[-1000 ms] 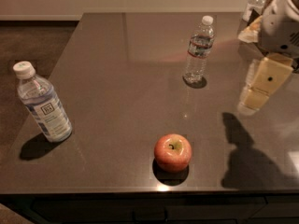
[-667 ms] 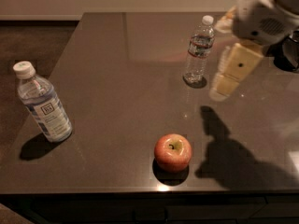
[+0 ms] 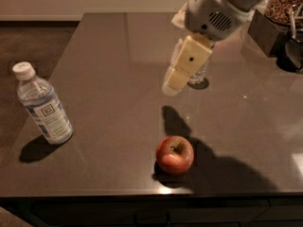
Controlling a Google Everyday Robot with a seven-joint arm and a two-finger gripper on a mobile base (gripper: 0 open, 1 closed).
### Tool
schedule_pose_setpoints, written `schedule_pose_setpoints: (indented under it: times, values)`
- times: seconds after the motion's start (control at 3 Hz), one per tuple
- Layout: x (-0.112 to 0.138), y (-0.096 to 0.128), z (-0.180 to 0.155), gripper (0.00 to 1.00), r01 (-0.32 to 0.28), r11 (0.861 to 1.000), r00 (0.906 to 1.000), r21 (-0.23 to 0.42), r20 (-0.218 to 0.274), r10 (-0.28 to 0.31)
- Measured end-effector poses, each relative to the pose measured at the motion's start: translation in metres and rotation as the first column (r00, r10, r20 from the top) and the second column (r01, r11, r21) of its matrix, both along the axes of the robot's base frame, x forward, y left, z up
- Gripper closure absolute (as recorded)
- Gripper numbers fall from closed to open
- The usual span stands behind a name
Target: Move blue plastic bottle near water bottle
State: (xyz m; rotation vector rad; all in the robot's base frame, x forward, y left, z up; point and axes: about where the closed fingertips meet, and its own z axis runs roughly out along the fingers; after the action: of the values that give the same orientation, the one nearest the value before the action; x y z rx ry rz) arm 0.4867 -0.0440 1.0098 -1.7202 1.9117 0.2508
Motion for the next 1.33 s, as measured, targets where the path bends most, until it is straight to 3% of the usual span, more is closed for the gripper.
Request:
schedule_pose_setpoints:
  times: [1.33]
  values:
    - [-0.024,0.147,-0.019,0.0,-0.107,0.991,0.9942,0.084,-0.002,0.107]
